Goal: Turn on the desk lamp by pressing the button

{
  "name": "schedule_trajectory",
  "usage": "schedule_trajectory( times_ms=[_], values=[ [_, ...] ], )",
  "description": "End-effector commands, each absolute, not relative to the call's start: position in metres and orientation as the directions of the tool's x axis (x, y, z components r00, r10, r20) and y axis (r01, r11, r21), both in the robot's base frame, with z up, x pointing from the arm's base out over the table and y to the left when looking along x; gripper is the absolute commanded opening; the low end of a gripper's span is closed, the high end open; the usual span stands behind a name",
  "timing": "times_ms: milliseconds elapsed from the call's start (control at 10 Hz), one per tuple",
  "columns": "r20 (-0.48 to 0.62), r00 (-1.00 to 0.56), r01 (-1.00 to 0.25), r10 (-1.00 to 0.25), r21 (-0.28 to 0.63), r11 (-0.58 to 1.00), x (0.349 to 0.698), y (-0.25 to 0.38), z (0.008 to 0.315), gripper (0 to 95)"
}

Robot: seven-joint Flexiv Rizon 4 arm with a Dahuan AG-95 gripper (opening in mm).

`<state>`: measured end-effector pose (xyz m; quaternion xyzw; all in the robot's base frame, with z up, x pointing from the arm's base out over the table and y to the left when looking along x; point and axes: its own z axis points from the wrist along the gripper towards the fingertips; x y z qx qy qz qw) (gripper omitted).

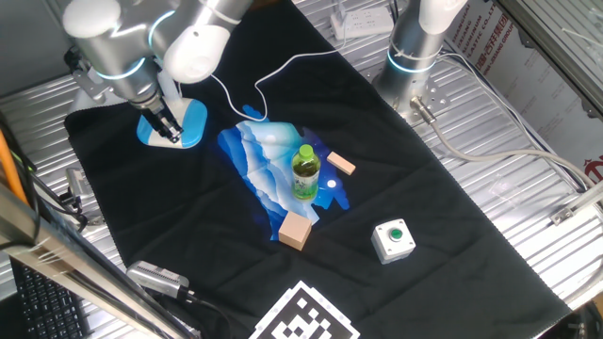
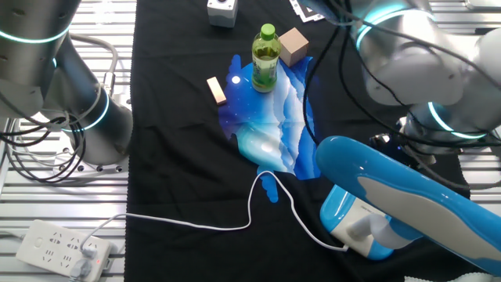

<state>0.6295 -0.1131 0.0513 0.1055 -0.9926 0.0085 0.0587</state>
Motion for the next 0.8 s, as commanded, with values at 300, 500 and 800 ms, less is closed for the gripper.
schedule_trajectory(
  times_ms=[300,500,800],
  values=[
    [0.098,-0.991,-0.101,-0.095,-0.054,0.993,0.6280,-0.1137,0.0512,0.0],
    [0.092,-0.991,-0.100,-0.096,-0.050,0.994,0.6280,-0.1137,0.0512,0.0],
    [0.091,-0.989,-0.122,-0.117,-0.050,0.991,0.6249,-0.1196,0.0532,0.0]
  ],
)
